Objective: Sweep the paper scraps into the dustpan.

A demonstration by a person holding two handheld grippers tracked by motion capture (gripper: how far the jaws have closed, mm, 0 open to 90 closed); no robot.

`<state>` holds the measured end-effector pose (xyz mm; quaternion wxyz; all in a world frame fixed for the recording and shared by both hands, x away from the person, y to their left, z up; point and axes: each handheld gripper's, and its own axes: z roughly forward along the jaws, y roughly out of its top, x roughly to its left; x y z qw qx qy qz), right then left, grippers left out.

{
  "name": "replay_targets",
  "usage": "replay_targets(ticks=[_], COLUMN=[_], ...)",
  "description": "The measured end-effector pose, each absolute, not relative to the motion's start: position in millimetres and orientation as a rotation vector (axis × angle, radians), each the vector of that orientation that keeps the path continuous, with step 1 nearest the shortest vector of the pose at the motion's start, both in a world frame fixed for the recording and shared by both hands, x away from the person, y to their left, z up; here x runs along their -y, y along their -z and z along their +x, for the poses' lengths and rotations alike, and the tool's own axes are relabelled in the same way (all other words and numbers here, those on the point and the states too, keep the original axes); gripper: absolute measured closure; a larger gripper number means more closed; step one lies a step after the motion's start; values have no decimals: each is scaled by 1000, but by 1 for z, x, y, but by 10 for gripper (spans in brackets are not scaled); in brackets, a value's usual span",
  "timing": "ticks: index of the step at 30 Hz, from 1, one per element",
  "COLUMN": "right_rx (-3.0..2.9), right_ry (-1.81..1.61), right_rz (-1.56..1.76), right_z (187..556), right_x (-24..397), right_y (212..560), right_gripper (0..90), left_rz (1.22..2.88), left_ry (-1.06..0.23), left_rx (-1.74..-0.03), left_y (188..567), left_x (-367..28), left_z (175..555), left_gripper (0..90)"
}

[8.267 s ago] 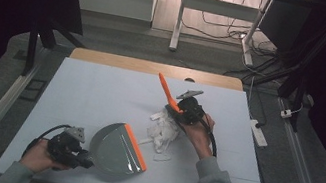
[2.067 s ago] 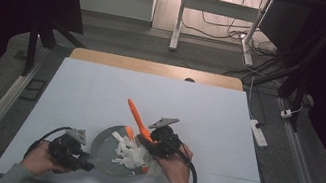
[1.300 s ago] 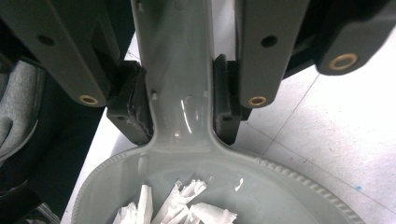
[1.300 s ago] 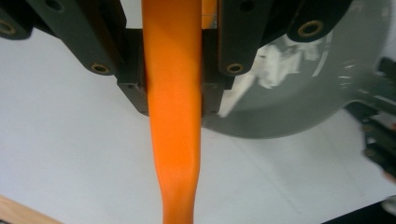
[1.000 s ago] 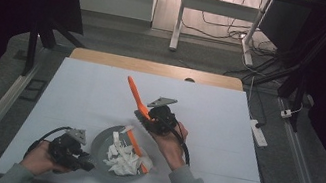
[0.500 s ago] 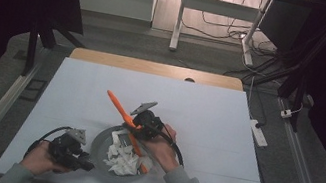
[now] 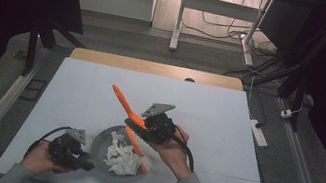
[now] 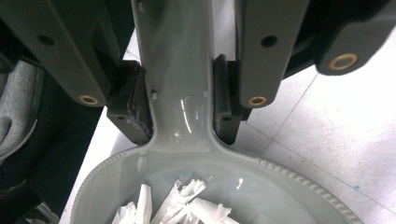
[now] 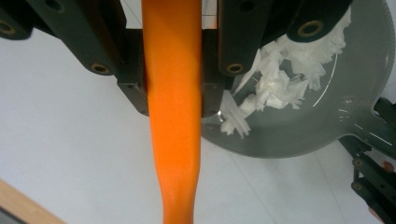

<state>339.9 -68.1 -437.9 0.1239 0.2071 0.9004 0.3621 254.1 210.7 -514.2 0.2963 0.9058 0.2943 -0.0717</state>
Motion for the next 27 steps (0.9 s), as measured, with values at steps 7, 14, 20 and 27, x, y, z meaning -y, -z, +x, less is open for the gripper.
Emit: replay_targets(ticks=[7,14,20,27], right_rx=[-2543,-2516,-2508,-2521], right_ry=[-1086,-1014,-981,-964], right_rz=[812,961,1011,1013], right_z=[328,315,313,315], right_x=[108,138,146,141], right_y=[439,459,472,477], right_gripper=[703,703,703,703], left_rz=[2409,2410,2408,2407], left_ry=[185,189,185,188], left_rx=[-785,-783,-788,-789], left_y=[514,514,513,514], left_x=[-210,-206,-205,-206], left_z=[253,250,248,248], left_gripper=[613,613,613,613])
